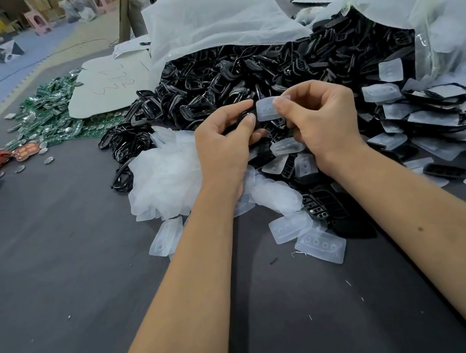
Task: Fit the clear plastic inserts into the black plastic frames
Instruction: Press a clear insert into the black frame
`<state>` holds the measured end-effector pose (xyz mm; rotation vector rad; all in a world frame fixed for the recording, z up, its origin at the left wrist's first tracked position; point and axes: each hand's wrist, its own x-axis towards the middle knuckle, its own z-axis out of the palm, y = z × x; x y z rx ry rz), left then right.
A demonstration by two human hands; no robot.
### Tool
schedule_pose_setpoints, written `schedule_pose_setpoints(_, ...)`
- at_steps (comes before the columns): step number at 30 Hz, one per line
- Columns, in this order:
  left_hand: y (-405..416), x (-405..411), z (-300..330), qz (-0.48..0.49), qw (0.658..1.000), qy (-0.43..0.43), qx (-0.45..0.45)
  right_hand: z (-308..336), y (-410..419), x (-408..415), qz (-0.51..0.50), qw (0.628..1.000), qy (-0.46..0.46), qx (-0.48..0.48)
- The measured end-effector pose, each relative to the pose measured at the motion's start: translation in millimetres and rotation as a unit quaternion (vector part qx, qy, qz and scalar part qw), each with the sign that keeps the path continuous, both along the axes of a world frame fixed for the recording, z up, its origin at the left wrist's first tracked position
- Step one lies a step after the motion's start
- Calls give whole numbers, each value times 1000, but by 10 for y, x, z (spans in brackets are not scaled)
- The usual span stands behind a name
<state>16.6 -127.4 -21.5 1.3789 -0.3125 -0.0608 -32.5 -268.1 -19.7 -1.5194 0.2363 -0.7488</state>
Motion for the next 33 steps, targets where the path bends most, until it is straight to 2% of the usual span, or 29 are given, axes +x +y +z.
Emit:
schedule_pose_setpoints(9,1,-25,65,-32,997,56,-48,13,13,-15,50,998,-18,-34)
schedule_pose_setpoints(18,-3,-49,76,-43,996,56,-46,-25,-13,20,-34,994,16,-107)
schedule_pose_setpoints(33,9,-60,76,-40,998,39,-18,-1,15,16,-25,990,27,-137)
